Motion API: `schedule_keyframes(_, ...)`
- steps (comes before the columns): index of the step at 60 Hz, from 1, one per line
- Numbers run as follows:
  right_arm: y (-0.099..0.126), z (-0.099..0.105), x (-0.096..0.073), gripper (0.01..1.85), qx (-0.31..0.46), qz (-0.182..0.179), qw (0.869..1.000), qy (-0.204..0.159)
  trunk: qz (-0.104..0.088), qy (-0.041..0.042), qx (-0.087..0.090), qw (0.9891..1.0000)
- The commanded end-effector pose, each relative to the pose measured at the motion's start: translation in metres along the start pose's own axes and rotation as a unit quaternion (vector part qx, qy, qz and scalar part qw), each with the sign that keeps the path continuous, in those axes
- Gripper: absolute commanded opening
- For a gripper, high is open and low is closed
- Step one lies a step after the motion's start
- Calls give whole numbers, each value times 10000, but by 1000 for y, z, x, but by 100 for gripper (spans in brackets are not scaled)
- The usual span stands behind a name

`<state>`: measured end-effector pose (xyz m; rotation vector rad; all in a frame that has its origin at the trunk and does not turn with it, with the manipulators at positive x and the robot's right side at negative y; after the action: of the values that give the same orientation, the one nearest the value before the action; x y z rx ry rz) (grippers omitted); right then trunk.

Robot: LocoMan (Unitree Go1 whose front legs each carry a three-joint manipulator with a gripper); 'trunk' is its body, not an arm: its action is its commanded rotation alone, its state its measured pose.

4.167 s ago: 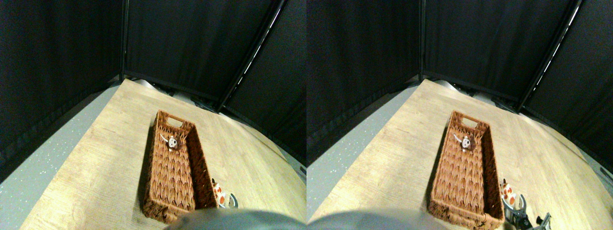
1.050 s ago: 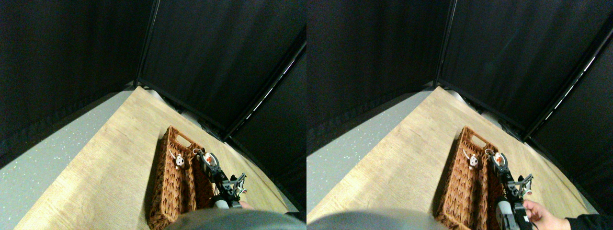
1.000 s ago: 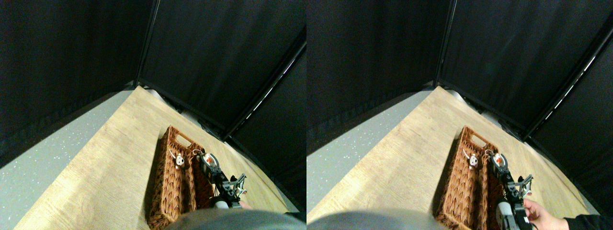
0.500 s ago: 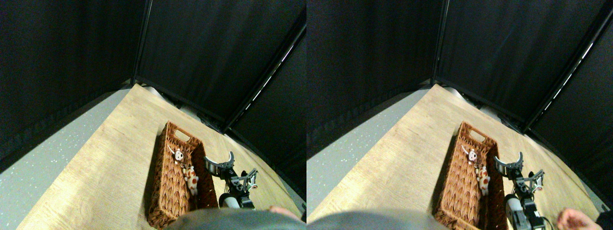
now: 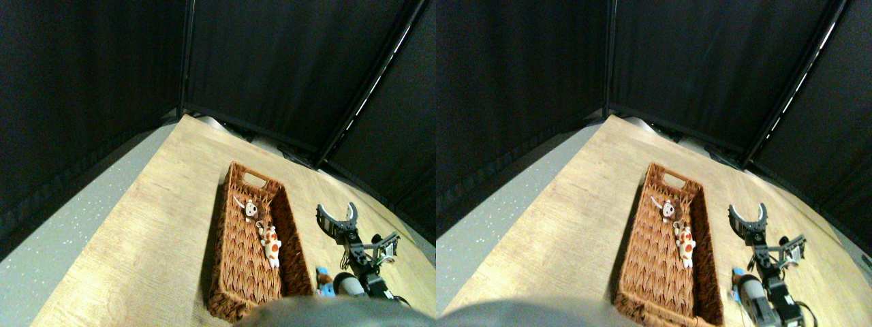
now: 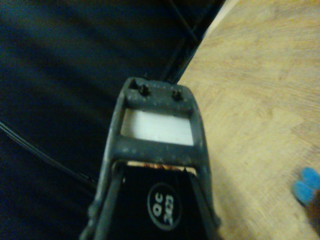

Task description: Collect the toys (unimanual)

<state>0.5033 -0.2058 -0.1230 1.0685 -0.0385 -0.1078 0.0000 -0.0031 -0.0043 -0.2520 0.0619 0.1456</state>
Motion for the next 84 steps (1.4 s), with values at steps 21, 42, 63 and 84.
schedule_keyframes(21,-63,36,-34,64,625,-200,9977,-146,-357,179,264,9989)
schedule_keyframes(42,-99,29,-41,65,941,-611,9927,-445,-325,217,271,9989)
schedule_keyframes(63,-88,21,-41,67,839,-515,9943,-399,-241,152,208,9994)
schedule_keyframes(84,-81,10,-46,67,1086,-533,9919,-399,-189,170,178,9995)
